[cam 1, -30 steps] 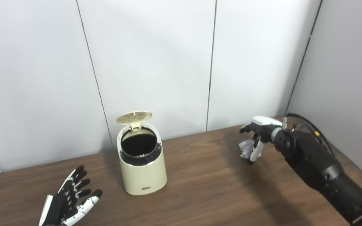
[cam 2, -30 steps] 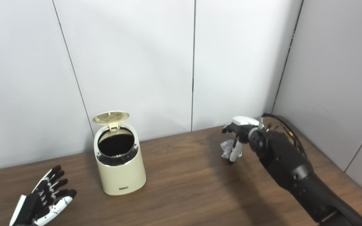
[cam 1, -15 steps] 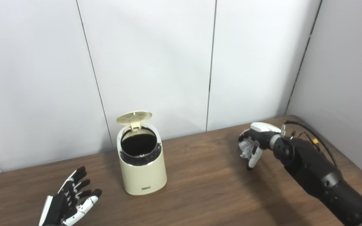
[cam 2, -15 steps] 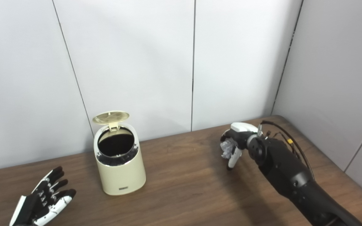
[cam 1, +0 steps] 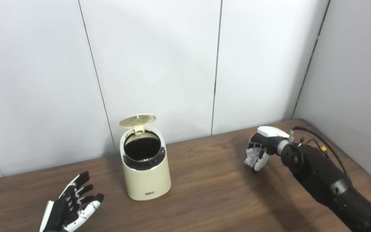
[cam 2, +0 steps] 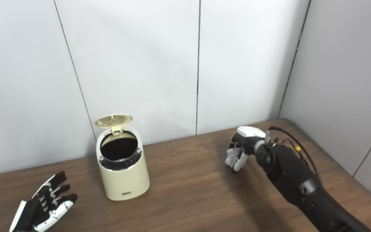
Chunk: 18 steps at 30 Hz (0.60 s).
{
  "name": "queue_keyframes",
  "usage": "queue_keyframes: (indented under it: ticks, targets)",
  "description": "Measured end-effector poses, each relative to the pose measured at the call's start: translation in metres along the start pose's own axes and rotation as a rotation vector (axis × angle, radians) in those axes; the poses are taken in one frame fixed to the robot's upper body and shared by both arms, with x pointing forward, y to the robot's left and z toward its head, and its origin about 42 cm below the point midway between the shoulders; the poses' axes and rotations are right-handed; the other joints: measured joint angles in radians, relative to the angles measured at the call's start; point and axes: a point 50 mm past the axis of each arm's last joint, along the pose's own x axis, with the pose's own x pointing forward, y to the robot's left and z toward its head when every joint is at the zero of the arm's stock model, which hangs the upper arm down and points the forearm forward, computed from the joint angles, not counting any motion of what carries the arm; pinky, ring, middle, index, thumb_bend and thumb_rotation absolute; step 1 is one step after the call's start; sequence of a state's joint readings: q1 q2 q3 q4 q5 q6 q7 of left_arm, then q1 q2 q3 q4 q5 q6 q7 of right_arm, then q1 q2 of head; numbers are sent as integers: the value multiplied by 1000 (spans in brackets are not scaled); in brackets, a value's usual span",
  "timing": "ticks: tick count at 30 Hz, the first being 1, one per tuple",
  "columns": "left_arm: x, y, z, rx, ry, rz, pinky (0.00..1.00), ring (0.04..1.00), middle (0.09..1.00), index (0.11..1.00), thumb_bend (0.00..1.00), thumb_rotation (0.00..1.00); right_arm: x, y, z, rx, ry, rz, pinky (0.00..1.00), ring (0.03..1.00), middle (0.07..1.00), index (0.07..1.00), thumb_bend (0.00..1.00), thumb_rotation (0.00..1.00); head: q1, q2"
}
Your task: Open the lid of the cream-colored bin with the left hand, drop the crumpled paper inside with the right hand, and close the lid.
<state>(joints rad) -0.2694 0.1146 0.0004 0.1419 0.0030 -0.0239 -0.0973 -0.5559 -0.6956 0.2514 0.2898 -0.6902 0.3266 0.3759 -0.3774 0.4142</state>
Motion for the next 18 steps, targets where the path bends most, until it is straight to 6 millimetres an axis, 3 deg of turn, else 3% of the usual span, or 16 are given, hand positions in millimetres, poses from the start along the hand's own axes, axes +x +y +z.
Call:
queue_keyframes:
  ticks: [4, 8, 13, 18]
  targets:
    - [0, 0, 0, 0, 0, -2, 767, 858, 914, 921, 612, 210, -1, 3, -1, 37, -20, -36, 449, 418, 520, 479, 517, 0, 0, 2]
    - [0, 0, 0, -1, 0, -4, 761, 858, 916, 924, 609, 199, -1, 5, 0, 62, -19, -60, 313, 408, 522, 514, 495, 0, 2, 3]
    - [0, 0, 0, -5, 2, -4, 763, 857, 918, 931, 613, 197, -4, -5, 2, 92, -30, -146, 279, 399, 520, 530, 490, 0, 6, 5]
    - [0, -1, -1, -5, 3, -5, 752, 851, 912, 925, 621, 208, -18, -24, 20, 105, -112, -225, 271, 397, 512, 540, 489, 0, 15, 5]
